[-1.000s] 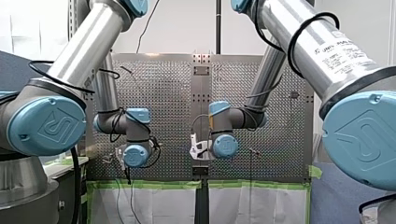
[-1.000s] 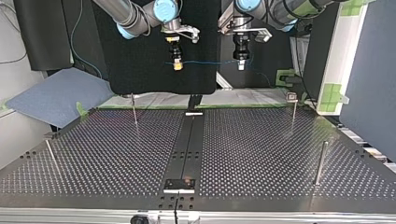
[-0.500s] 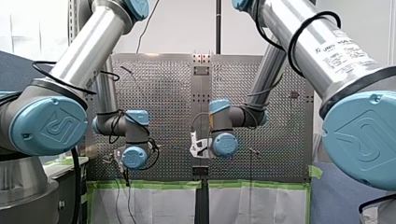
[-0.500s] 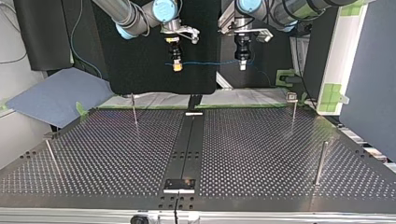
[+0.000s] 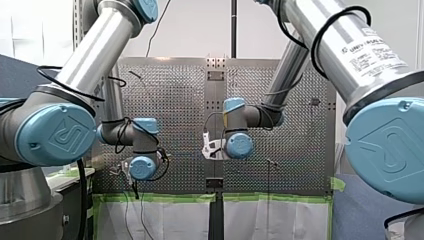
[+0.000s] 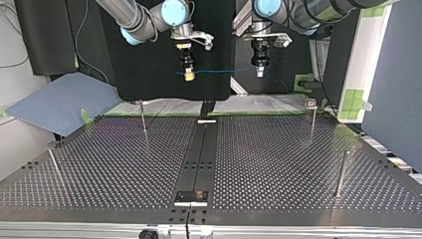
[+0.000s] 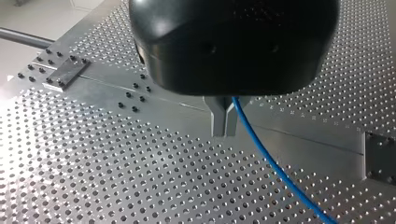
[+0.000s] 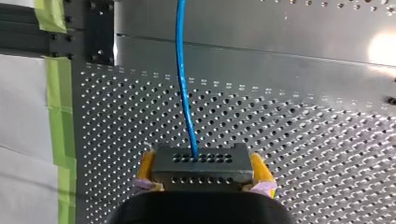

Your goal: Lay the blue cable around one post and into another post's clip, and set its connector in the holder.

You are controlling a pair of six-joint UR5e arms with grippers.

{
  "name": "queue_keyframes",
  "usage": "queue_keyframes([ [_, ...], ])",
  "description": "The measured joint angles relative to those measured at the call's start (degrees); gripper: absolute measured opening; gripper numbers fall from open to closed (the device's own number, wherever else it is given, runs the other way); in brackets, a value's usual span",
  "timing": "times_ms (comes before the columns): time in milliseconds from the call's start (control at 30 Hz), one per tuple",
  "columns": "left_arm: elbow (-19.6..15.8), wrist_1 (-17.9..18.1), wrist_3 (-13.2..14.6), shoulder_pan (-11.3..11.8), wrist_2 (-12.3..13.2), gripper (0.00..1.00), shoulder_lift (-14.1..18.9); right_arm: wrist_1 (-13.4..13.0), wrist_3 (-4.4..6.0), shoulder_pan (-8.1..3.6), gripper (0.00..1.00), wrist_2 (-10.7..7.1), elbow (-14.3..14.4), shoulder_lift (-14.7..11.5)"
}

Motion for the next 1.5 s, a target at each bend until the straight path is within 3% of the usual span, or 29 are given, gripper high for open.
queue_keyframes([
  [533,0.04,-0.01,0.09,3.3,3.93,0.0,1.23,4.55,-0.68,-0.49,0.0,-0.25,-3.39,-3.0],
  [967,0.35,-0.99,0.01,6.45,10.72,0.0,2.76,4.92,-0.69,-1.21,0.0,-0.44,-3.53,-4.05],
  [1233,0.4,-2.6,0.01,8.04,11.51,0.0,4.0,5.17,-0.69,-1.59,0.0,-0.79,-3.6,-4.63],
  [1500,1.53,-6.81,0.03,9.8,11.64,0.0,8.12,6.39,-0.69,-2.04,0.0,-1.15,-4.53,-5.55],
])
